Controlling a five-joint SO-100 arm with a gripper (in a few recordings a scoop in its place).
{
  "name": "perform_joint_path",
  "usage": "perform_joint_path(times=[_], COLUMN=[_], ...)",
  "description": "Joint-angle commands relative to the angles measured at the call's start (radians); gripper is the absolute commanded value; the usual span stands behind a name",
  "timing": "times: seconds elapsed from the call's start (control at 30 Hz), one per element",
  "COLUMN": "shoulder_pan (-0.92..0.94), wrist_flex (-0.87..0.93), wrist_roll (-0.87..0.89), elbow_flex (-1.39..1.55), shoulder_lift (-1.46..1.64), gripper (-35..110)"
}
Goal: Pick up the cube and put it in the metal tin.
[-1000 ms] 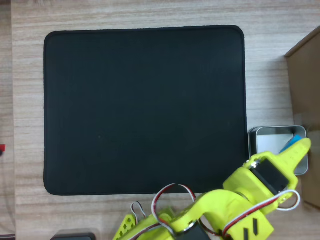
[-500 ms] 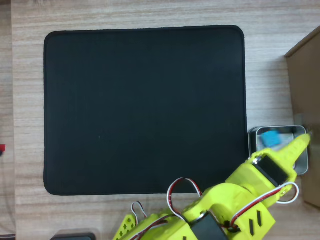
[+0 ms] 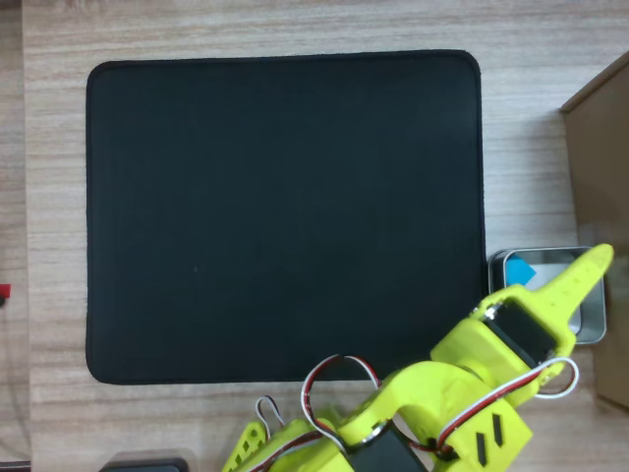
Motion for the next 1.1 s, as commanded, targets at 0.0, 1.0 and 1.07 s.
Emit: perform_joint_path(times=[0.0, 1.0, 1.07], shoulder_pan=[-0.02, -0.77, -0.796], wrist_flex=[0.086, 0.242, 0.221], wrist_roll=[0.002, 0.242, 0.241], elbow_flex=[-0.071, -0.058, 0.005], shoulder_lift=[0.037, 0.321, 0.368], gripper=[27, 0, 0])
